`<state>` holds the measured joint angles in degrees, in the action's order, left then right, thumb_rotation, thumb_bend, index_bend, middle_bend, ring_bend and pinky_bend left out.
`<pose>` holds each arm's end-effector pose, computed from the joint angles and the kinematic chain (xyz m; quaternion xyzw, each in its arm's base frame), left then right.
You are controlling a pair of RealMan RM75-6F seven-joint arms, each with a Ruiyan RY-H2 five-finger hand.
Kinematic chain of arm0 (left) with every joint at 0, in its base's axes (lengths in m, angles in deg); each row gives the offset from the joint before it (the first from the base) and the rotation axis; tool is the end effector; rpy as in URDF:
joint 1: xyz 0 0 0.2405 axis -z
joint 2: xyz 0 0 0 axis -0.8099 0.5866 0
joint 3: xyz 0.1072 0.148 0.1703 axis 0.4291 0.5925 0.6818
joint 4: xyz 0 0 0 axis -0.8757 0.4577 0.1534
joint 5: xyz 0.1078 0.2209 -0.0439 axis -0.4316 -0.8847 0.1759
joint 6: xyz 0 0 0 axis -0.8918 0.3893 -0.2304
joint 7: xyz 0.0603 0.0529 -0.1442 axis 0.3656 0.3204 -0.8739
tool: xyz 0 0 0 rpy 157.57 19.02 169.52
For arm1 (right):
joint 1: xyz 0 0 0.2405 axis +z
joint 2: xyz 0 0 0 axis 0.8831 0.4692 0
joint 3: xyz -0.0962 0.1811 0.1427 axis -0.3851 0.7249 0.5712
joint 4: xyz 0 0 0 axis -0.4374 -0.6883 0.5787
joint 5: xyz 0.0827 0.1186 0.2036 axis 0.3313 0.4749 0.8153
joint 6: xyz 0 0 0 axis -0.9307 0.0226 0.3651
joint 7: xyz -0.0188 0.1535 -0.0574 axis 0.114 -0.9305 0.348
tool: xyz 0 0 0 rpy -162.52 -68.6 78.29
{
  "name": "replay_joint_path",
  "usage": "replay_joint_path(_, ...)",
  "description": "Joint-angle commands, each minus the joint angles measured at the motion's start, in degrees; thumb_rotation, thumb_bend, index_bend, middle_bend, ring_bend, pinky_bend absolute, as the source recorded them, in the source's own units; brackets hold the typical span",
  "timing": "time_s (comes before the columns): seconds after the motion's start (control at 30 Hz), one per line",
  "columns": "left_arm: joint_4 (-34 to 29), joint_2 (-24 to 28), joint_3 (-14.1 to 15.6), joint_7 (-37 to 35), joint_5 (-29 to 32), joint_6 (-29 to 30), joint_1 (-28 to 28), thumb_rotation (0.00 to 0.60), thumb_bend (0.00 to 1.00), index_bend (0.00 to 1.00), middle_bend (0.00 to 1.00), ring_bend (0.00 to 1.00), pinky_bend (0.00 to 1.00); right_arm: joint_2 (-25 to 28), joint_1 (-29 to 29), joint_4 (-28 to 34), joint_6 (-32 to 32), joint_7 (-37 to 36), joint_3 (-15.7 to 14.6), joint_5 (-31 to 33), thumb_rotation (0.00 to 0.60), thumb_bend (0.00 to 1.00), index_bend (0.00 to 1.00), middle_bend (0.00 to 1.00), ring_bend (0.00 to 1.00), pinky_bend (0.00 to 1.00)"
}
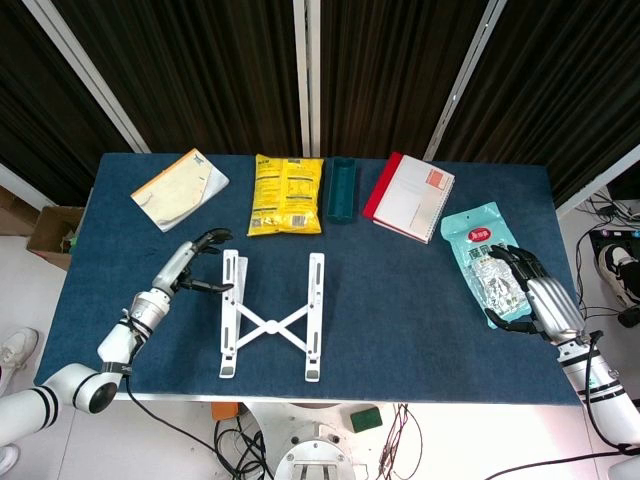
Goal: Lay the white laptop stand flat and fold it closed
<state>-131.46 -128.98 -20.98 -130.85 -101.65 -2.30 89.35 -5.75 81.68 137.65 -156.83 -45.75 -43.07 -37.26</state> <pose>-0.2162 0.3698 -0.0237 -0.4747 -0.6934 -0.5062 0.1940 -0.2791 -0.2775 0.1058 0.6095 -0.4893 0.4887 0.3876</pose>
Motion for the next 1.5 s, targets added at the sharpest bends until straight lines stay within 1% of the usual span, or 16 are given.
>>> replay_joint_path(0.03,0.27,-1.13,-0.55,-7.02,-2.02,-1.95,1.81,0.6,0.0,0.15,0.21,0.19,0.28,-0.23,-0.07,-0.17,-0.11,-0.2,0.08,-0.03,0.6,0.25,0.0,0.17,0.0,0.0)
replay_joint_path(0.1,1.65,-2.5,-0.94,-9.38,-1.91,-2.89,2.68,0.6,0.0,0.15,0.23,0.21,0.3,-0.45,-0.1,-0.38,-0.14,-0.43,0.13,-0.07,0.6,0.24,0.0,0.17,0.0,0.0)
replay_joint_path(0.17,2.42,-3.31,-1.27,-12.09,-1.77,-3.8,3.32,0.6,0.0,0.15,0.26,0.23,0.36,-0.59,-0.12,-0.48,-0.24,-0.56,0.18,-0.17,0.6,0.24,0.0,0.17,0.0,0.0)
replay_joint_path(0.27,2.72,-3.75,-1.86,-18.53,-1.98,-4.26,3.67,0.6,0.0,0.16,0.36,0.34,0.46,-0.77,-0.18,-0.46,-0.51,-0.62,0.29,-0.37,0.6,0.24,0.0,0.17,0.0,0.0)
replay_joint_path(0.33,2.62,-3.61,-1.98,-21.43,-2.52,-3.43,3.38,0.6,0.0,0.16,0.41,0.38,0.51,-0.82,-0.19,-0.48,-0.54,-0.64,0.32,-0.43,0.6,0.24,0.0,0.17,0.0,0.0)
replay_joint_path(0.43,1.37,-2.41,-1.59,-25.82,-4.38,-1.06,2.45,0.6,0.0,0.18,0.47,0.44,0.55,-0.84,-0.16,-0.42,-0.51,-0.55,0.33,-0.6,0.6,0.24,0.0,0.17,0.0,0.0)
replay_joint_path(0.53,-0.73,-0.46,-0.41,-29.2,-7.32,2.4,1.19,0.6,0.0,0.18,0.48,0.45,0.55,-0.84,-0.06,-0.17,-0.63,-0.53,0.4,-0.95,0.6,0.24,0.0,0.18,0.0,0.0)
replay_joint_path(0.63,-3.04,1.6,1.25,-30.31,-10.78,6.94,-0.3,0.6,0.0,0.19,0.48,0.45,0.55,-0.47,0.64,0.9,-0.37,-2.45,0.5,-1.97,0.6,0.24,0.0,0.18,0.0,0.0)
replay_joint_path(0.73,-5.56,3.73,2.93,-30.19,-13.78,11.95,-2.1,0.6,0.0,0.19,0.48,0.45,0.55,0.4,2.29,2.4,0.52,-6.92,0.53,-4.07,0.6,0.24,0.0,0.18,0.0,0.0)
replay_joint_path(0.87,-8.4,6.47,5.48,-29.32,-17.08,17.39,-4.37,0.6,0.0,0.2,0.48,0.45,0.55,1.59,5.76,4.18,3.63,-15.51,0.53,-6.28,0.6,0.24,0.0,0.19,0.01,0.02)
replay_joint_path(1.03,-10.65,8.46,8.96,-27.52,-20.1,22.4,-6.9,0.6,0.0,0.21,0.48,0.45,0.55,1.78,12.08,4.64,11.56,-29.06,-0.19,-7.7,0.6,0.24,0.0,0.19,0.01,0.02)
replay_joint_path(1.07,-10.89,8.66,9.48,-27.26,-20.51,23.08,-7.24,0.6,0.0,0.21,0.48,0.45,0.55,1.38,13.24,4.53,12.72,-32.37,-0.48,-8.21,0.6,0.24,0.0,0.19,0.01,0.02)
replay_joint_path(1.17,-11.53,9.2,11.03,-26.29,-21.89,25.38,-8.2,0.6,0.0,0.21,0.48,0.45,0.55,-1.05,17.42,2.64,15.22,-47.38,-1.82,-10.77,0.6,0.24,0.0,0.19,0.01,0.02)
replay_joint_path(1.27,-12.02,9.51,11.9,-24.8,-22.52,26.81,-8.75,0.6,0.0,0.21,0.48,0.45,0.55,-4.46,20.63,-0.71,15.87,-56.66,-3.37,-13.7,0.6,0.24,0.0,0.19,0.01,0.02)
replay_joint_path(1.33,-12.35,9.69,12.4,-24.04,-22.84,27.37,-8.95,0.6,0.0,0.21,0.48,0.45,0.55,-6.66,22.13,-2.31,15.6,-60.25,-4.37,-15.37,0.6,0.25,0.0,0.19,0.02,0.02)
replay_joint_path(1.5,-13.02,9.81,13.36,-23.45,-22.97,28.72,-9.38,0.6,0.0,0.21,0.48,0.45,0.55,-13.08,24.1,-5.43,11.03,-71.01,-6.41,-17.56,0.6,0.27,0.02,0.22,0.04,0.05)
